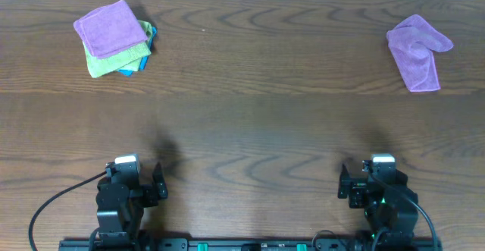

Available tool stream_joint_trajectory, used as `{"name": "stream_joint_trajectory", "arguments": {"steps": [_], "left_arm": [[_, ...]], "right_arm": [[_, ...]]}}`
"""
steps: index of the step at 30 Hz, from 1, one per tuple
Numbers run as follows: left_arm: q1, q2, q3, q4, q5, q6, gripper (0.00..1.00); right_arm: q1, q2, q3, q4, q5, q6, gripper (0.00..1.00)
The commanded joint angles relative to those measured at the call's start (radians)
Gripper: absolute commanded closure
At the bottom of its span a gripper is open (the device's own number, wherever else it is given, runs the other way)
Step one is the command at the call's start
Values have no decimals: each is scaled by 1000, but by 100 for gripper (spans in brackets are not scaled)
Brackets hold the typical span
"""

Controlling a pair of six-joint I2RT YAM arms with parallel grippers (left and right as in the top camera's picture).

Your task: Fold the cloth

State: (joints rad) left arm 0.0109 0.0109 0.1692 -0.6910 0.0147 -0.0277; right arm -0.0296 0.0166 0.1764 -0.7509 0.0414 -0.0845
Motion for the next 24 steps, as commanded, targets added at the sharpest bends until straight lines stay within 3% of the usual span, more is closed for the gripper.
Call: {"name": "stream_joint_trajectory", "arguments": {"steps": [1, 17, 24], "left_arm": [[-5, -6, -10, -15, -19, 6, 5], [-5, -6, -10, -15, -19, 6, 5], [-5, -6, -10, -15, -19, 6, 5]], "right_arm": [[-10, -11, -10, -2, 3, -10, 1], [-11, -7, -3, 10, 5, 19, 1], [-31, 169, 160, 10, 15, 107, 1]]}}
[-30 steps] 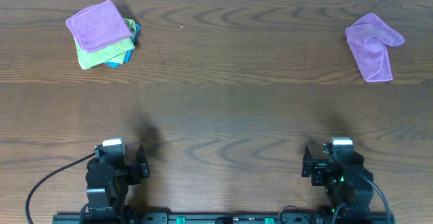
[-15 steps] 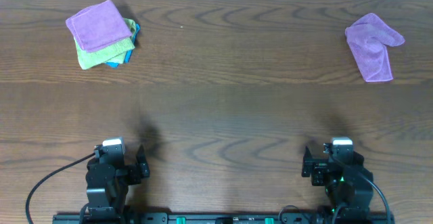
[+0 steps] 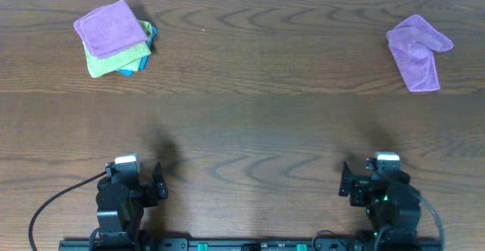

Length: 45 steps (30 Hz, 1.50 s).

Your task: Fold the cloth

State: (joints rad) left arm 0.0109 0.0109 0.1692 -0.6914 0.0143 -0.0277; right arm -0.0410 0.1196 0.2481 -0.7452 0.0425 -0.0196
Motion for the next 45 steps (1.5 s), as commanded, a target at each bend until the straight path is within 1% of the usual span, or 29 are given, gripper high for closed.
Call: {"name": "stream_joint_trajectory", "arguments": {"steps": [1, 11, 16, 24, 27, 30, 34, 40, 43, 45], "left_arm": [[-5, -6, -10, -14, -18, 6, 5], [-5, -6, -10, -14, -18, 6, 5], [-5, -6, -10, -14, -18, 6, 5], [-5, -6, -10, -14, -18, 6, 5], [-5, -6, -10, -14, -18, 6, 5], [-5, -6, -10, -14, -18, 6, 5], [-5, -6, -10, -14, -18, 6, 5], [-5, -6, -10, -14, -18, 6, 5], [-5, -6, -10, -14, -18, 6, 5], [-5, -6, -10, -14, -18, 6, 5]], "right_arm": [[-27, 114, 130, 3, 22, 42, 1], [-98, 641, 577, -14, 117, 42, 1], [-119, 874, 752, -16, 165, 43, 1], [-209, 1268, 1054, -22, 186, 79, 1], [-248, 1395, 1143, -23, 186, 122, 1], [-282, 1488, 1190, -17, 185, 139, 1], [-317, 1572, 1199, 26, 157, 138, 1], [-351, 1669, 1198, 116, 107, 138, 1], [-351, 1706, 1198, 137, 111, 138, 1], [-350, 1724, 1196, 116, 107, 138, 1]]}}
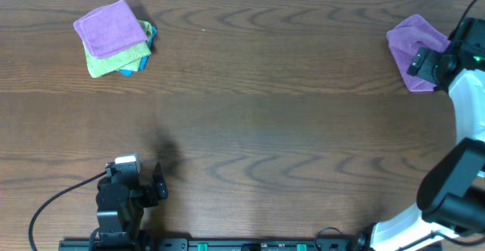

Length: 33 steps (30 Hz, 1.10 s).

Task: Fold the cloth
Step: 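Reach the right gripper to the pink cloth and pinch its corner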

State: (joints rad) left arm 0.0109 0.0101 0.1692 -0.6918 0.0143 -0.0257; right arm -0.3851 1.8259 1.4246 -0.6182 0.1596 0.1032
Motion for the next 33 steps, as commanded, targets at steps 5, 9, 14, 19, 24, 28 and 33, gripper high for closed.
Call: {"name": "stream_joint_trajectory", "arguments": {"steps": [5, 9, 14, 19, 24, 28, 33], "left_arm": [[-5, -6, -10, -14, -18, 4, 5], [-5, -6, -10, -14, -18, 4, 5], [-5, -6, -10, -14, -18, 4, 5], [-5, -6, -10, -14, -18, 4, 5], [-5, -6, -10, -14, -18, 4, 5], [-5, -6, -10, -14, -18, 4, 5], [-5, -6, -10, -14, -18, 4, 5]], "right_arm": [[-7, 53, 18, 23, -22, 10, 1], [-19, 113, 18, 120, -64, -14, 1], [-40, 190, 18, 210, -146, -14, 1], [-74, 244, 18, 285, -176, 48, 3], [-106, 282, 18, 315, -248, 61, 8], [-121, 313, 18, 316, -307, 63, 12], [-122, 319, 18, 329, -325, 65, 35]]}}
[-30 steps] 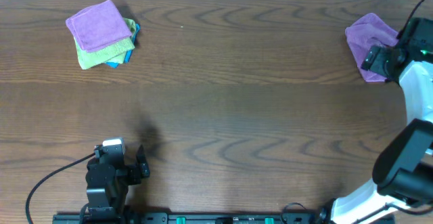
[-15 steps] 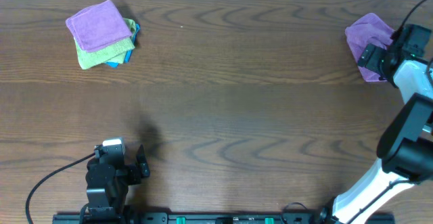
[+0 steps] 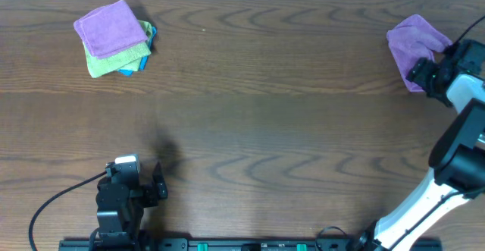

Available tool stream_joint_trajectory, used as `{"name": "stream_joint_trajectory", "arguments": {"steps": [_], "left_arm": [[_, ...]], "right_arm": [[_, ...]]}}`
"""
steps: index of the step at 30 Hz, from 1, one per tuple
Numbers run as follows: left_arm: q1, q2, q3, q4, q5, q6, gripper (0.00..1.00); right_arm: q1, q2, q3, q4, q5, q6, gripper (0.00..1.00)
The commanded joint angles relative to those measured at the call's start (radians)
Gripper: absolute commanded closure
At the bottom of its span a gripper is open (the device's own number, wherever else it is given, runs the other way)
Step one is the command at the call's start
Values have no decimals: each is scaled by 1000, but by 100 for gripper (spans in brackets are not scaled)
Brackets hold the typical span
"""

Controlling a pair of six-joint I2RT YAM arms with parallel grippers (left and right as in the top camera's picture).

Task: Fold the cloth
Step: 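Reach the right gripper to the pink cloth and pinch its corner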

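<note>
A crumpled purple cloth (image 3: 411,36) lies at the table's far right. My right gripper (image 3: 421,75) is over the cloth's lower end and hides that part. Its fingers look spread, and the cloth lies flat with nothing lifted. My left gripper (image 3: 160,183) rests near the front left edge, far from the cloth. From above I cannot tell how its jaws stand.
A stack of folded cloths (image 3: 115,40), purple on green on blue, sits at the far left. The right arm (image 3: 455,152) stretches from the front right corner along the table's right edge. A black cable (image 3: 53,204) curls by the left arm's base.
My right gripper has shifted from the cloth's right side to its lower end, nearer the front. The cloth's visible part looks unmoved, and the left arm has stayed still.
Both arms were parked at the front edge, with the purple cloth untouched at the far right. They stood the same at the second moment. Then my right arm was stretched out with its gripper at the cloth's right side, and now it is on the lower end.
</note>
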State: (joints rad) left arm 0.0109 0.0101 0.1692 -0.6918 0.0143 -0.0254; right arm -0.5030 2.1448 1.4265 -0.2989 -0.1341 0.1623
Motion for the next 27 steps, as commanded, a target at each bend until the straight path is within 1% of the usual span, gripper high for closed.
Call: {"name": "stream_joint_trajectory", "arguments": {"steps": [1, 5, 9, 13, 16, 18, 22, 24, 27], "left_arm": [[-5, -6, -10, -14, -18, 4, 5], [-5, -6, -10, -14, -18, 4, 5], [-5, -6, -10, -14, -18, 3, 5], [-5, -6, -10, -14, -18, 4, 5], [-5, -6, -10, -14, -18, 3, 5], [-5, -6, -10, -14, -18, 4, 5], [-5, -6, -10, -14, -18, 3, 5], [-5, -6, -10, -14, -18, 4, 5], [-5, -6, -10, -14, -18, 4, 5]], "right_arm": [[-4, 0, 16, 17, -41, 6, 41], [-4, 0, 16, 28, -62, 6, 56], [-4, 0, 16, 42, -84, 6, 73], [-4, 0, 16, 45, -85, 5, 86], [-4, 0, 16, 45, -129, 0, 99], [-3, -2, 18, 45, -210, -25, 99], [16, -19, 19, 30, -409, -120, 99], [40, -31, 19, -2, -445, -150, 99], [112, -60, 19, -94, -453, -243, 99]]}}
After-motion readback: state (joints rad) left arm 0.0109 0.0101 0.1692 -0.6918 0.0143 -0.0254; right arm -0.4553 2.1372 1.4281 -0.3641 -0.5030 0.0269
